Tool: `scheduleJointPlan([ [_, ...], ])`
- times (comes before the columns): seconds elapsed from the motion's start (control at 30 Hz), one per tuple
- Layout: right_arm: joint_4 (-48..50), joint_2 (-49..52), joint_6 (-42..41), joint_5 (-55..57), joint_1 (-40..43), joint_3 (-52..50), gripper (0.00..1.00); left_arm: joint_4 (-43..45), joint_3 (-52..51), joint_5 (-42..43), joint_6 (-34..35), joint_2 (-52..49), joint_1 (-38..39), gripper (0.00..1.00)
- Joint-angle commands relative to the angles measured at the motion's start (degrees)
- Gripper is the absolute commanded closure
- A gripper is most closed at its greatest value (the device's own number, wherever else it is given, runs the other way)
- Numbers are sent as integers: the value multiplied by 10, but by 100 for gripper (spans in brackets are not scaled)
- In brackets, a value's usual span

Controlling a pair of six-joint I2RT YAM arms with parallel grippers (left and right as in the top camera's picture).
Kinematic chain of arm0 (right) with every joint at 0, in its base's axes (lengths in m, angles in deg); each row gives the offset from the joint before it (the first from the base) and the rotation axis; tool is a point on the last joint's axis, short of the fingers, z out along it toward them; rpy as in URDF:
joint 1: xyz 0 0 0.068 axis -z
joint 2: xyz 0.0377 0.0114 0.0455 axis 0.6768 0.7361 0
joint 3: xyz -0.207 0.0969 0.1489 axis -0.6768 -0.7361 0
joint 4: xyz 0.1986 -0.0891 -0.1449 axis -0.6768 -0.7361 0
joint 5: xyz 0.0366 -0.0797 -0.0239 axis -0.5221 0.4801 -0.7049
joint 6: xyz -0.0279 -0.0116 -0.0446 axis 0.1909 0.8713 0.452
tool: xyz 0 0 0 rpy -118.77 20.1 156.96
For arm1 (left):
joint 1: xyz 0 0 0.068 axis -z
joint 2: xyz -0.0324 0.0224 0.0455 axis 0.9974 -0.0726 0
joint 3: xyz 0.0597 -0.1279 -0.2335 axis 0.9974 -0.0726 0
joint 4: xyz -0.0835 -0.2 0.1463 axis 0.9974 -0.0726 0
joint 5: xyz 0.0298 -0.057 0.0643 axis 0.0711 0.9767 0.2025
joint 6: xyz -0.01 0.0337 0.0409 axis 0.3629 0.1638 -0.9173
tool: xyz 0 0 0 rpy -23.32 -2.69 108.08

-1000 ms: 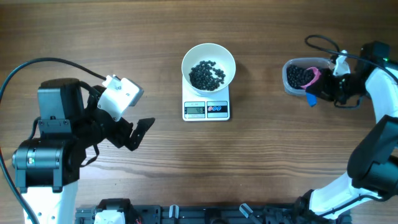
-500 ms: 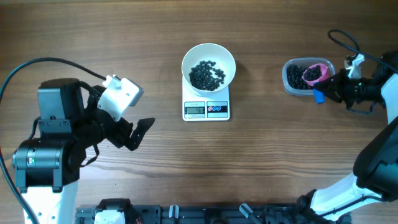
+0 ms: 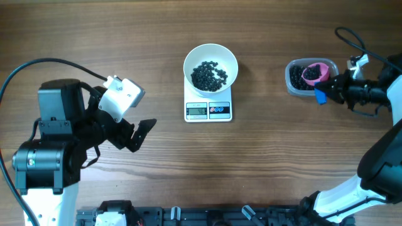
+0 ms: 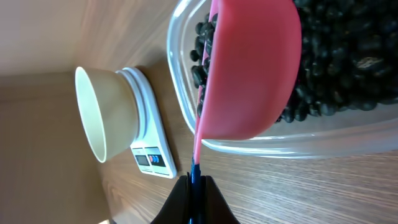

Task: Scoop item into bowl and weigh 150g on scale
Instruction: 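Lower the scoop into the black beans and fill it again, then lift the filled scoop and carry it left over the bowl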

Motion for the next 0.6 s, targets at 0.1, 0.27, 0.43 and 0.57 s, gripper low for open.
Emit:
scheduleJointPlan([
  [0.1,0,11,14,-83,3,-3,96,1,10,13,-11,-1,-4,0],
  [0.27,1,11,12,-149,3,-3,96,1,10,13,-11,-1,-4,0],
  [0.43,2,11,-3,-175,-3,-3,96,1,10,13,-11,-1,-4,0],
  [0.57,4,9,-2,-210,-15,-3,96,1,10,13,-11,-1,-4,0],
])
